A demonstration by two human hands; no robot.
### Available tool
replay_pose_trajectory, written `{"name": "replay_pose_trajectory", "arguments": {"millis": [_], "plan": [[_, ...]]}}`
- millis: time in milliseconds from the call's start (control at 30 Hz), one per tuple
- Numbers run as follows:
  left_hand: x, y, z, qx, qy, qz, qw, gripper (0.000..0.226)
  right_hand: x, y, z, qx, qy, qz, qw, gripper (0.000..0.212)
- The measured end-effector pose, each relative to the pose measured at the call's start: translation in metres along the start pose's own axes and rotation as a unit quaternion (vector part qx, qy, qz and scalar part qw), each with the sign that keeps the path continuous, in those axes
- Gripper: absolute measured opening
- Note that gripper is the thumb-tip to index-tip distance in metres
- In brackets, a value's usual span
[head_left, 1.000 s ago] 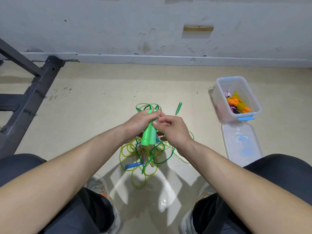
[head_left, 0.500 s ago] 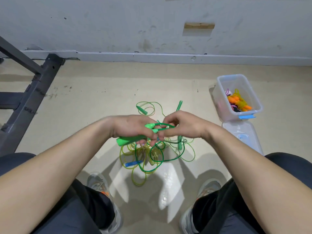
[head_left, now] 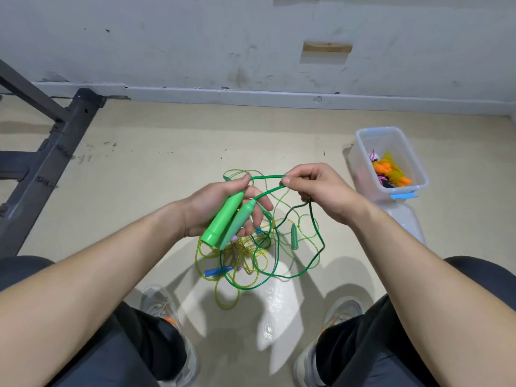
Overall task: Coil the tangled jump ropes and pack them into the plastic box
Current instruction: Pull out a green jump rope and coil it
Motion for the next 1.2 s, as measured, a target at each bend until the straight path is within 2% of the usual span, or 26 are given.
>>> {"name": "replay_pose_trajectory", "arguments": {"millis": [200,367,500,767,833,1033,1200], "plan": [[-0.004,-0.013,-0.002,0.012,-0.011,0.080,0.997,0.043,-0.003,0.010,0.000,0.015,0.011,-0.009,1.000,0.007],[-0.004,-0.019,-0.001,0.036,-0.020,0.088,0.995,0.040,-0.003,0.015,-0.002,0.016,0.008,0.019,1.000,0.008],[-0.006,-0.026,-0.003,0.021,-0.004,0.109,0.994,0.044,-0.004,0.017,-0.002,0.020,0.005,0.051,0.998,0.008],[-0.020,-0.029,-0.010,0.062,-0.012,0.082,0.995,0.040,-0.002,0.016,-0.005,0.007,-0.010,0.086,0.996,0.011],[-0.022,-0.030,-0.011,0.071,-0.006,0.061,0.996,0.028,-0.001,0.016,-0.006,0.004,-0.004,0.108,0.994,0.013],[-0.017,-0.026,-0.011,0.151,-0.040,-0.020,0.988,0.020,-0.002,0.018,-0.003,0.018,-0.019,0.089,0.996,0.012],[-0.014,-0.023,-0.010,0.134,-0.042,-0.037,0.989,0.022,0.005,0.018,-0.002,0.001,-0.034,0.135,0.990,0.022]]}}
Point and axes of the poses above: each hand's wrist, its own z-axis away from the middle knuckle, its own y-axis out of the back of the hand, x = y × z, the point moved 6 cm from there along -z, towards the middle knuckle, and after that the axes turned 10 degrees about -z, right-handed, at the moved point
